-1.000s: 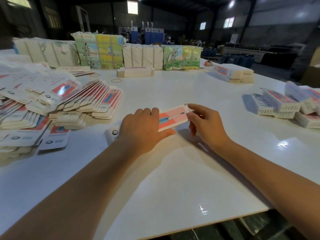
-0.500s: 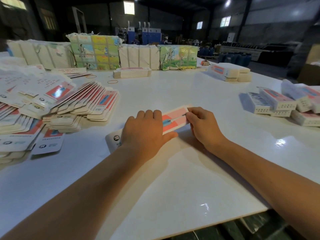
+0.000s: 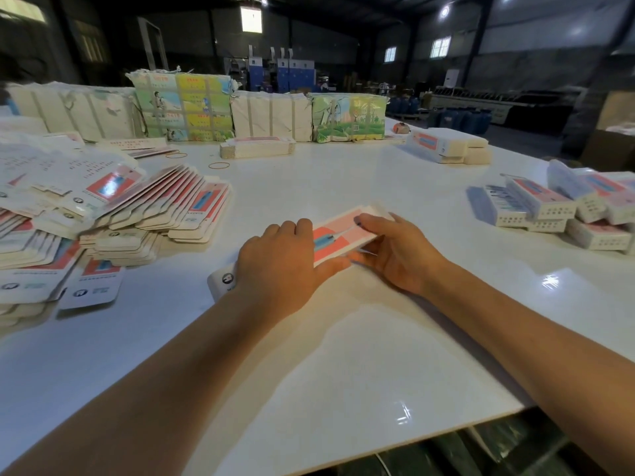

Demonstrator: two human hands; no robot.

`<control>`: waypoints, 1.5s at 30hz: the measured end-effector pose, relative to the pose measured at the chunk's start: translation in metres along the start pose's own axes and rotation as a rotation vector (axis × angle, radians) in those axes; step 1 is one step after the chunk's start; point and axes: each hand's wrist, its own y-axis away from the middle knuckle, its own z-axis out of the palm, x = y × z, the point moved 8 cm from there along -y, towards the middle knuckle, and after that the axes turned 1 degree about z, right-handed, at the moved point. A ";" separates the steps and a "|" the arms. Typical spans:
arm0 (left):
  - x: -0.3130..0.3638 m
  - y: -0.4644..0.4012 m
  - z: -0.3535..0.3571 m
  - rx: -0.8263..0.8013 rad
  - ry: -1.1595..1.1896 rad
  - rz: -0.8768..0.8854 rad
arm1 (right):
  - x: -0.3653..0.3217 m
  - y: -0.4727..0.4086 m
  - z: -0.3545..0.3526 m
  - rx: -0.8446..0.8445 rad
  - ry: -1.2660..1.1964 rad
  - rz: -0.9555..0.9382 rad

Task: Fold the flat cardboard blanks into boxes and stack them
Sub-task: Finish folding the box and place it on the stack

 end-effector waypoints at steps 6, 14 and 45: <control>0.005 0.000 0.006 0.032 -0.078 0.021 | -0.023 0.018 0.008 0.173 0.967 -0.525; 0.001 -0.001 0.011 0.011 -0.134 0.028 | -0.020 0.020 0.013 0.130 0.739 -0.486; -0.004 0.000 -0.004 0.095 0.004 0.056 | -0.026 0.024 0.015 0.028 0.457 -0.485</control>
